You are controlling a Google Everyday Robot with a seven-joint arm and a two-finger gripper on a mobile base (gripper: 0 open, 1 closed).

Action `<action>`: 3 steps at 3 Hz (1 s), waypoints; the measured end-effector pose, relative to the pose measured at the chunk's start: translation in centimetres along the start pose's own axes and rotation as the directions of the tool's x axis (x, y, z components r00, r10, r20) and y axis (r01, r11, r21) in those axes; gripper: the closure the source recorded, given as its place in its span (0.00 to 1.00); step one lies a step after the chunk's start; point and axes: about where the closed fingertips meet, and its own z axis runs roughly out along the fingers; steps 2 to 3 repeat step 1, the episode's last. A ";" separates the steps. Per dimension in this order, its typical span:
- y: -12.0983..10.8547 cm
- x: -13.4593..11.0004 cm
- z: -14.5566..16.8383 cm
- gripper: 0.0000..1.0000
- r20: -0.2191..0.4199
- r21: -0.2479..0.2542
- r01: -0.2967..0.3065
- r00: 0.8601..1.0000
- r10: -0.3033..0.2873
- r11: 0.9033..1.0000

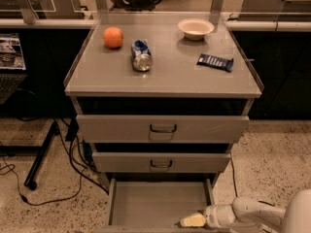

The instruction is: Open bottom drawer

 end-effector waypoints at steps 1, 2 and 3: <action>0.0 0.0 0.0 0.00 0.000 0.000 0.000 1.000 0.000 1.000; 0.0 0.0 0.0 0.00 0.000 0.000 0.000 1.000 0.000 1.000; 0.0 0.0 0.0 0.00 0.000 0.000 0.000 1.000 0.000 1.000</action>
Offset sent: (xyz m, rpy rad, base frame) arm 0.0000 0.0000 0.0000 0.0000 0.0000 0.0000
